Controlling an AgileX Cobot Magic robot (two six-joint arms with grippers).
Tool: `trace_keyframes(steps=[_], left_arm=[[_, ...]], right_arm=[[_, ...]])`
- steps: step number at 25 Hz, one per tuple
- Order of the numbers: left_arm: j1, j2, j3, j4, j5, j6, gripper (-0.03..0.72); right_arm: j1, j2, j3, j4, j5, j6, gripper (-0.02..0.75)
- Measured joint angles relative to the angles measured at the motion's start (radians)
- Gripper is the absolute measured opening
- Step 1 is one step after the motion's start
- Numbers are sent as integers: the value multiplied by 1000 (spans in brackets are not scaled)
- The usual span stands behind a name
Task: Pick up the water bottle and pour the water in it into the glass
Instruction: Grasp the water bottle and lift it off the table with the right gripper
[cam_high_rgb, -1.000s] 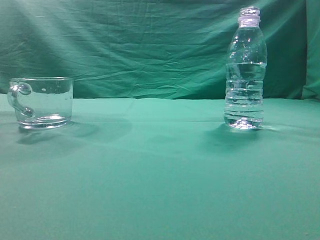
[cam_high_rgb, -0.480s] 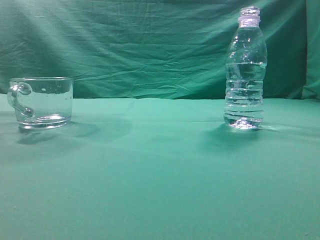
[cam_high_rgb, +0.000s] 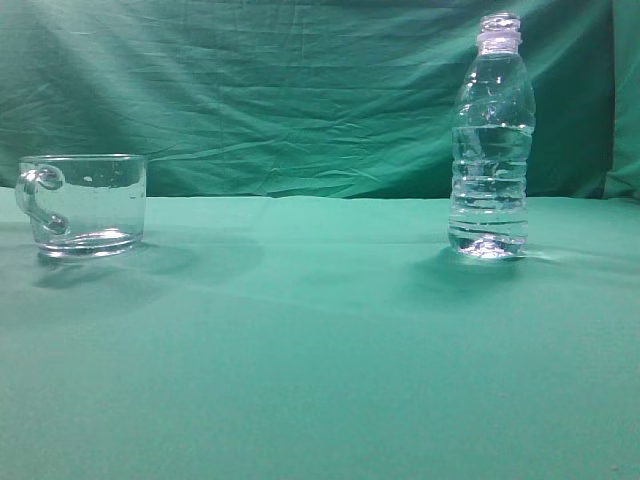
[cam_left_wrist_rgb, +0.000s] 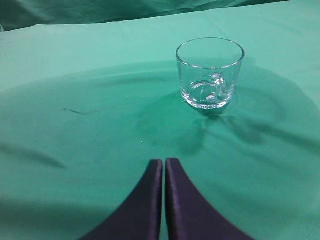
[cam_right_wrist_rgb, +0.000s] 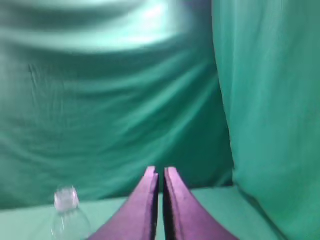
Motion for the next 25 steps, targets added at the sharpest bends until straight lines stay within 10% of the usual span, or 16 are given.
trace_keyframes(steps=[14, 25], left_arm=[[0, 0, 0, 0, 0, 0, 0], [0, 0, 0, 0, 0, 0, 0]], right_arm=[[2, 337, -262, 2, 291, 74, 0], [275, 792, -269, 2, -8, -31, 0]])
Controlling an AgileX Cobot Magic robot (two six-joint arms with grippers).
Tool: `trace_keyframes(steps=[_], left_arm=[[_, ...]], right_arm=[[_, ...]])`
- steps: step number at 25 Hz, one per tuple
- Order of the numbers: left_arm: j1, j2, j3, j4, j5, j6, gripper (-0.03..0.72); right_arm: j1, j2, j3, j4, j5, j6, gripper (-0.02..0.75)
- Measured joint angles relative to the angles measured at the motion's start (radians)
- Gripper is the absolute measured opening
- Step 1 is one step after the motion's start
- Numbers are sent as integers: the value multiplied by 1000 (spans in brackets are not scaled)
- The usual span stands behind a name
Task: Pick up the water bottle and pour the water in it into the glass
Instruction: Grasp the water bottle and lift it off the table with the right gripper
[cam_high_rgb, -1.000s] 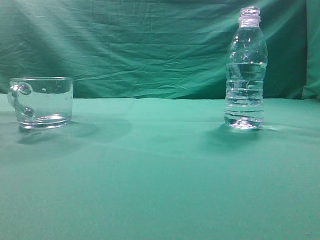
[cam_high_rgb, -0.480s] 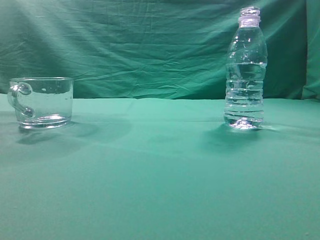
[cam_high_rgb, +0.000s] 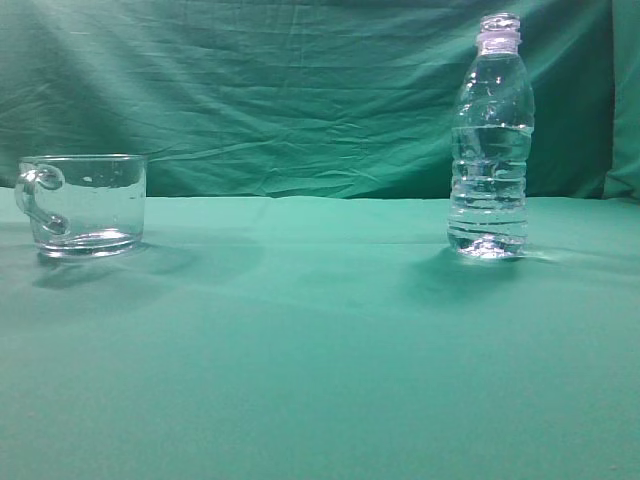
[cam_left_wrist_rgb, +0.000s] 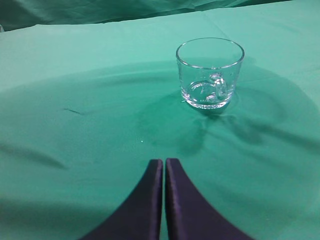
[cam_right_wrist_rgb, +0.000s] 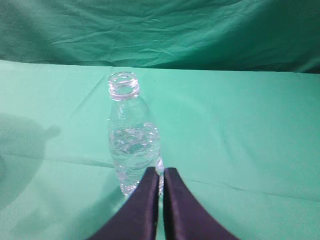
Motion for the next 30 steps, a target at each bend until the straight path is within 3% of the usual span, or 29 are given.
trace_keyframes(steps=[6, 7, 8, 10, 14, 15, 17, 22, 30], left_arm=[[2, 0, 0, 0, 0, 0, 0], [2, 0, 0, 0, 0, 0, 0], [2, 0, 0, 0, 0, 0, 0], [2, 0, 0, 0, 0, 0, 0], [2, 0, 0, 0, 0, 0, 0], [2, 0, 0, 0, 0, 0, 0], [2, 0, 0, 0, 0, 0, 0], [2, 0, 0, 0, 0, 0, 0], [2, 0, 0, 0, 0, 0, 0]], right_arm=[[53, 283, 0, 0, -298, -12, 0], [53, 319, -1, 0, -329, -12, 50], [55, 360, -1, 0, -361, -12, 50], [55, 430, -2, 0, -412, -13, 183], [55, 524, -29, -19, -449, -11, 536], [55, 545, -41, -33, -451, 1, 601], [55, 585, -68, -71, -458, 25, 657], [56, 711, -134, -176, -499, 138, 643], [56, 973, -204, -184, -746, 170, 643]])
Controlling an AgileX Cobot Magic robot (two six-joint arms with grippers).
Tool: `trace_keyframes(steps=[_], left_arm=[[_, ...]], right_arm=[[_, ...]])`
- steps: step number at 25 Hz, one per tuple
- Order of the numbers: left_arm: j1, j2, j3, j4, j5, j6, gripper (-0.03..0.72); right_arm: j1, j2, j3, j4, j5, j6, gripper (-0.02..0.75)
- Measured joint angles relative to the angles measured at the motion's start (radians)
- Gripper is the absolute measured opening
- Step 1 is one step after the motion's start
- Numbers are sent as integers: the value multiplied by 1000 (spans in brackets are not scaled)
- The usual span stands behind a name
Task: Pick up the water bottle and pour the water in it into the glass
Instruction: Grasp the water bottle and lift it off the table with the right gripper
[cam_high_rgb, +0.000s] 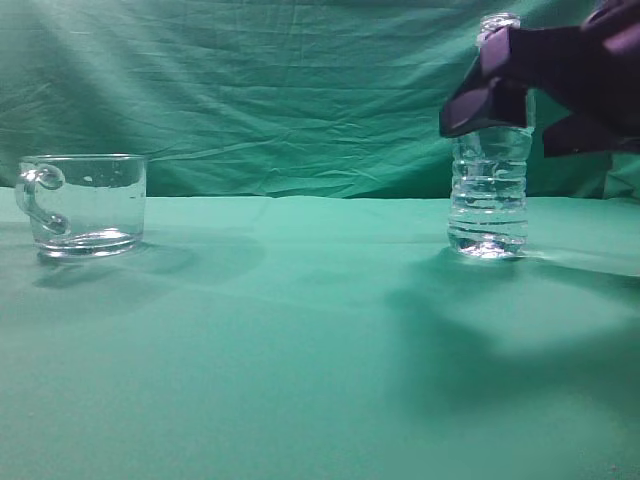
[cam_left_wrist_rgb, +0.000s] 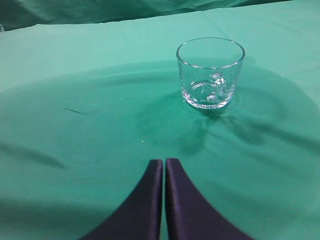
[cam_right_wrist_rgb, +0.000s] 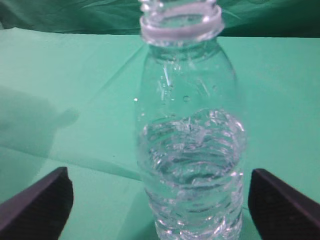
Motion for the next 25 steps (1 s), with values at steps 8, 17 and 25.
trace_keyframes(steps=[8, 17, 25], left_arm=[[0, 0, 0, 0, 0, 0, 0], [0, 0, 0, 0, 0, 0, 0], [0, 0, 0, 0, 0, 0, 0]], right_arm=[[0, 185, -103, 20, -92, 0, 643], [0, 278, -188, 44, -130, -16, 643], [0, 298, -193, 54, -158, -61, 419]])
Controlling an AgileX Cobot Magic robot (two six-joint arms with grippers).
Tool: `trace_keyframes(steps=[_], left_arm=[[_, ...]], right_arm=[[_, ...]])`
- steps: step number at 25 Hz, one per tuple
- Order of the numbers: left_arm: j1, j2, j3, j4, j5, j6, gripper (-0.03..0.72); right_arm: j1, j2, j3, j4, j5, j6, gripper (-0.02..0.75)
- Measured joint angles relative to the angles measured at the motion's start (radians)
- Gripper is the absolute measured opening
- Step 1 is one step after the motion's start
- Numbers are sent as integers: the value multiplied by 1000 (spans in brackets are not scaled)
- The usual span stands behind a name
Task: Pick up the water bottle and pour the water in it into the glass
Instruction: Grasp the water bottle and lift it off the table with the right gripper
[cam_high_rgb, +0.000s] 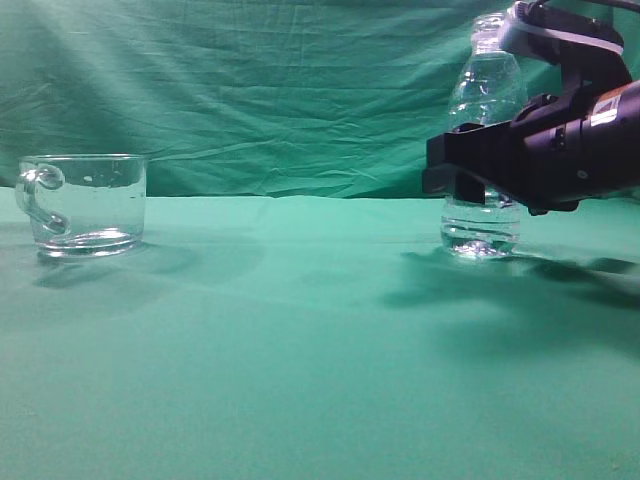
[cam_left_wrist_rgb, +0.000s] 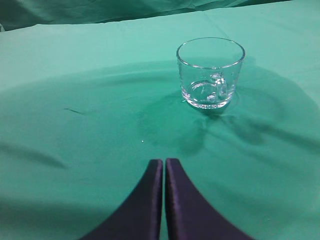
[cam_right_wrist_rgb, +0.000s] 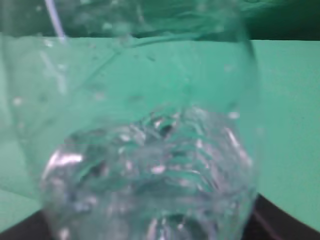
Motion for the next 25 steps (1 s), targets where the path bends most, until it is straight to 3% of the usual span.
trace_keyframes(steps=[3, 4, 5, 12, 16, 20, 25], left_arm=[[0, 0, 0, 0, 0, 0, 0], [0, 0, 0, 0, 0, 0, 0], [0, 0, 0, 0, 0, 0, 0], [0, 0, 0, 0, 0, 0, 0], [0, 0, 0, 0, 0, 0, 0], [0, 0, 0, 0, 0, 0, 0], [0, 0, 0, 0, 0, 0, 0]], right_arm=[[0, 0, 0, 0, -2, -4, 340], [0, 0, 0, 0, -2, -4, 355], [0, 0, 0, 0, -2, -4, 296], [0, -2, 0, -8, 0, -13, 299], [0, -86, -4, -81, 57, -46, 299], [0, -218, -70, -215, 247, -50, 299], [8, -329, -225, -413, 667, -11, 299]])
